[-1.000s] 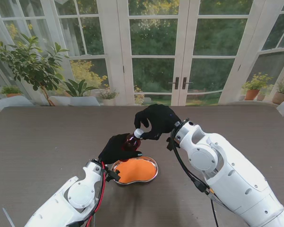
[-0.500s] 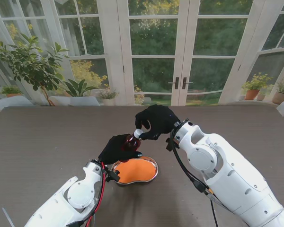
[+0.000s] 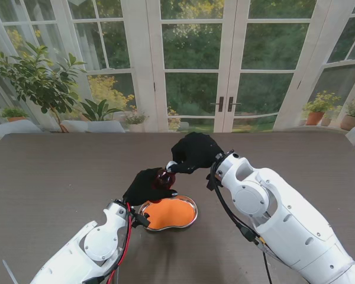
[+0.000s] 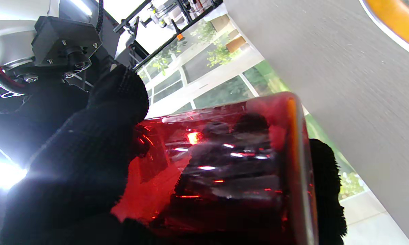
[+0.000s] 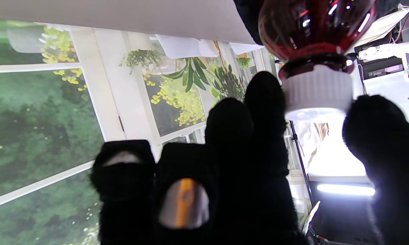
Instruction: Collect the cotton balls from the tray into a sample bottle
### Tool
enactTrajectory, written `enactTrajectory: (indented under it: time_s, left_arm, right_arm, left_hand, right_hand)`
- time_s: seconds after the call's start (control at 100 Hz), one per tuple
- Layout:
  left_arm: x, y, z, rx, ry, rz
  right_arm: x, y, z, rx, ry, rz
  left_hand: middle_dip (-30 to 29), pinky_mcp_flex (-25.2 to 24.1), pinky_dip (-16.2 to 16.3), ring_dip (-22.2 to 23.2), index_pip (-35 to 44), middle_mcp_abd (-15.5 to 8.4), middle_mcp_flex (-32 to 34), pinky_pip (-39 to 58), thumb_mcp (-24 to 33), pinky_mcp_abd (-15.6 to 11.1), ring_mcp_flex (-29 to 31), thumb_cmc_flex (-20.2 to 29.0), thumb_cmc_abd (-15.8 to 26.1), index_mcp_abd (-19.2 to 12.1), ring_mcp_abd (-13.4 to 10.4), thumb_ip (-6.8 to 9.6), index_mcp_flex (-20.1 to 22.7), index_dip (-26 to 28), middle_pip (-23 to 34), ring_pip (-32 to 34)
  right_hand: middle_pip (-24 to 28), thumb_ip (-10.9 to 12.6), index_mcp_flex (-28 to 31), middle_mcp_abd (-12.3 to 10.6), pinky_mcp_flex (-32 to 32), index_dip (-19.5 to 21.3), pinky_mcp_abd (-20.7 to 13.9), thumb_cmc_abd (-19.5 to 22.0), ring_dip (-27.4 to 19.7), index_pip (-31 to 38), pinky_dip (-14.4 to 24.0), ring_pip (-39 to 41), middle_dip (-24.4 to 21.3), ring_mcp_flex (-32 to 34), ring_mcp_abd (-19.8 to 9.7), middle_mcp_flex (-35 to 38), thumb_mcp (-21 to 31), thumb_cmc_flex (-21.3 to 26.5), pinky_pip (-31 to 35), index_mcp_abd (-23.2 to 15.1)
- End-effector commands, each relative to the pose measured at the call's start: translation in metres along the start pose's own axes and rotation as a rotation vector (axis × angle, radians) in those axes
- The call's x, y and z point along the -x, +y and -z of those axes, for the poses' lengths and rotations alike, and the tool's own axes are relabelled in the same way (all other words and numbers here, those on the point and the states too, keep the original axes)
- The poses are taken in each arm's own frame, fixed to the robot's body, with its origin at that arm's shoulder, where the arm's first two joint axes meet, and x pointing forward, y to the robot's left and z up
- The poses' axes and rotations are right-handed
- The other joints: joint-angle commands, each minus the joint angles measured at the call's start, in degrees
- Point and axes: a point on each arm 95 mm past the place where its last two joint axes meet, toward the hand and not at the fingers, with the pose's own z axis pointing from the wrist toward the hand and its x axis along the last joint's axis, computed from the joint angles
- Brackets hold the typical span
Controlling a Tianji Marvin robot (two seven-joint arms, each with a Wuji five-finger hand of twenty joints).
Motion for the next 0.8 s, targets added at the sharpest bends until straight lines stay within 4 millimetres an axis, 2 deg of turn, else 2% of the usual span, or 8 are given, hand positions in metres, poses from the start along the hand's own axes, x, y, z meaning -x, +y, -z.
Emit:
enactTrajectory:
  time_s: [0.0,0.1,0.24,0.44,0.53,0.69,0.79]
  left_arm:
    - [-0.0027,0.0026,-0.0018,0.018,0.005,0.006]
    - [-0.0025,0.0025,-0.0015,0.019,0.004,0.006]
    - [-0.0024,0.0026,-0.0017,0.021,0.004,0.008]
    - [-0.0022,0.003,-0.0021,0.025,0.004,0.01]
    - [-0.0024,0.0033,-0.0021,0.026,0.003,0.011]
    - [-0.0023,0.0035,-0.0023,0.025,0.004,0.011]
    - [-0.0021,0.0037,-0.0024,0.026,0.004,0.01]
  right_arm:
    - [-0.0049,-0.0039,-0.0012,-0.023,0.001,-0.002]
    - [-0.0052,-0.0045,-0.0016,-0.032,-0.008,0.006]
    - [-0.0058,-0.0047,-0.0014,-0.041,-0.019,0.011]
    - [-0.0064,-0.0057,-0.0013,-0.053,-0.03,0.009]
    - [-0.0067,-0.0068,-0.0013,-0.057,-0.034,0.005]
    - [-0.0069,-0.0083,-0.0006,-0.06,-0.049,0.003]
    - [-0.0061,-0.0082,0.0008,-0.053,-0.064,0.003]
  left_hand:
    - [-0.4,-2.5,0.2,0.7,3.7,-4.2,2.8,-0.2,7.2,-0.8,-0.5,9.1,13.8,-11.9,2.1,0.54,7.2,1.1,0.1,1.0]
    - [-0.4,-2.4,0.2,0.7,3.7,-4.2,2.8,-0.2,7.2,-0.8,-0.5,9.0,13.9,-11.9,2.1,0.53,7.2,1.0,0.1,0.9]
    - [-0.4,-2.5,0.2,0.7,3.7,-4.2,2.8,-0.2,7.2,-0.8,-0.5,9.1,13.9,-11.9,2.1,0.54,7.3,1.1,0.1,0.9]
    - [-0.5,-2.5,0.2,0.7,3.6,-4.2,2.7,-0.2,7.2,-0.7,-0.5,9.1,13.9,-11.8,2.1,0.56,7.3,1.0,0.1,0.9]
    - [-0.5,-2.5,0.2,0.7,3.6,-4.2,2.7,-0.2,7.2,-0.8,-0.5,9.1,13.9,-11.8,2.1,0.55,7.3,1.0,0.1,0.9]
    - [-0.5,-2.5,0.3,0.7,3.6,-4.1,2.7,-0.2,7.1,-0.7,-0.5,9.0,13.9,-11.8,2.2,0.53,7.3,1.0,0.0,0.9]
    - [-0.5,-2.5,0.3,0.7,3.6,-4.1,2.6,-0.2,7.1,-0.7,-0.5,9.1,13.9,-11.8,2.2,0.53,7.3,1.1,0.0,1.0]
  right_hand:
    - [1.0,3.5,6.2,0.5,1.4,2.7,2.4,4.8,1.3,1.0,1.1,3.8,0.8,0.0,-2.0,5.6,-0.3,-0.5,4.2,1.1]
    - [3.5,4.0,7.3,0.8,2.2,3.7,2.6,7.6,1.7,2.2,1.0,5.0,1.5,-0.1,-1.7,5.9,-2.1,-1.0,4.6,1.2]
    - [9.5,4.7,8.1,1.4,3.1,4.8,3.3,10.2,2.3,7.6,0.8,6.6,0.6,-0.1,-1.4,6.3,-3.4,-1.1,5.2,1.7]
    - [14.6,5.8,8.7,2.5,3.9,4.3,4.1,13.6,2.9,12.4,0.6,8.3,-1.1,-0.2,-0.2,6.4,-3.7,-1.8,5.7,2.8]
    - [16.6,6.6,8.9,3.1,4.1,3.9,4.5,16.7,3.1,14.5,0.5,8.9,-1.8,-0.2,0.4,6.5,-3.9,-2.7,5.9,3.3]
    - [16.8,6.9,8.8,3.3,3.9,3.1,4.7,21.3,2.9,14.5,0.5,8.6,-2.6,-0.2,1.1,6.4,-4.3,-4.9,5.9,3.4]
    - [11.2,7.1,7.9,1.8,2.4,0.2,4.0,28.4,1.6,8.8,0.6,5.8,-4.3,-0.1,0.1,6.2,-10.6,-9.3,5.2,1.8]
